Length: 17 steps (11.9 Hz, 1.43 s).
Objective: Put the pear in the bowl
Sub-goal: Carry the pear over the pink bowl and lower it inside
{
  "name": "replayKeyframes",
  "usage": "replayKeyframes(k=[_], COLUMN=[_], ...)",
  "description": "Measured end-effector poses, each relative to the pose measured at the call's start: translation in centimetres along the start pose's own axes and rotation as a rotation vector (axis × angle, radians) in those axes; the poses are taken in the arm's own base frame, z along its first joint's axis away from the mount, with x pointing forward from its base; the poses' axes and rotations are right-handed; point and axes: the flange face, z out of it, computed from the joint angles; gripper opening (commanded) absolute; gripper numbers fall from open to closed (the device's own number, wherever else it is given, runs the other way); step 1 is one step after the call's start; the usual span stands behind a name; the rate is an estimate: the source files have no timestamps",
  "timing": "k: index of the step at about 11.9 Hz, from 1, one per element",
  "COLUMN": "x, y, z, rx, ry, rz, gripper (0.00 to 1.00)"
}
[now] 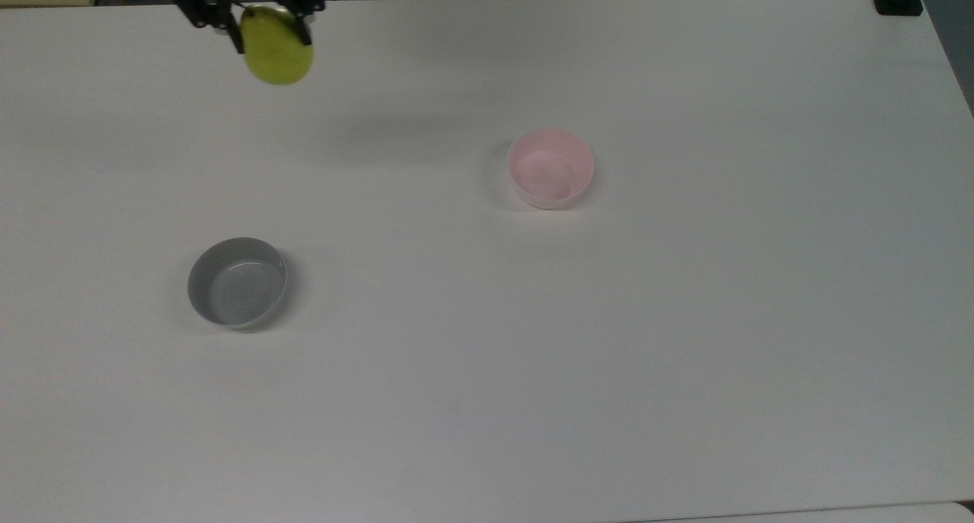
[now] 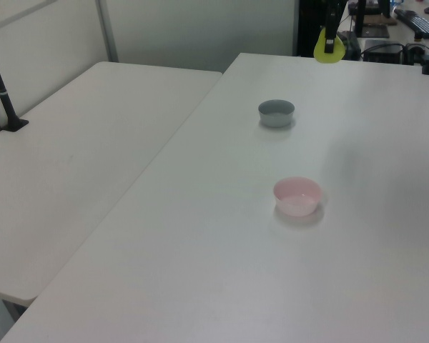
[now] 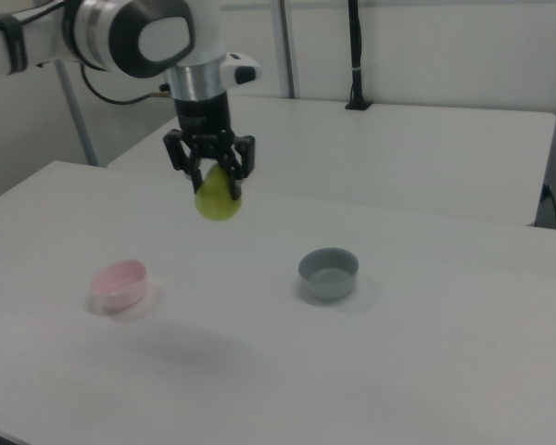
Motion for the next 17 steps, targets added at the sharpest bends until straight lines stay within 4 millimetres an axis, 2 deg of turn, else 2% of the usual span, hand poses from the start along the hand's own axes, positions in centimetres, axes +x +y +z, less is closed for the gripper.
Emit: replayKeyframes(k=[3, 6, 9, 10, 13, 16, 17], x=[-0.2, 0.3, 1.8, 2.0, 3.3, 4.6, 4.8], y=[-5.9, -12.0, -19.2, -20.9, -23.5, -26.4, -27.3], z=[0.0, 1.8, 6.3, 7.7, 11.7, 17.6, 19.0], rx=[0.024, 0.036, 0.028, 0.028, 0.023, 0.021, 0.02], ry=[-0.007, -0.032, 0.033, 0.04, 0.052, 0.068, 0.061], rz=[0.005, -0.012, -0.027, -0.044, -0.063, -0.042, -0.05], gripper=[0.1, 0.1, 0.1, 0.1, 0.1, 0.1, 0.1])
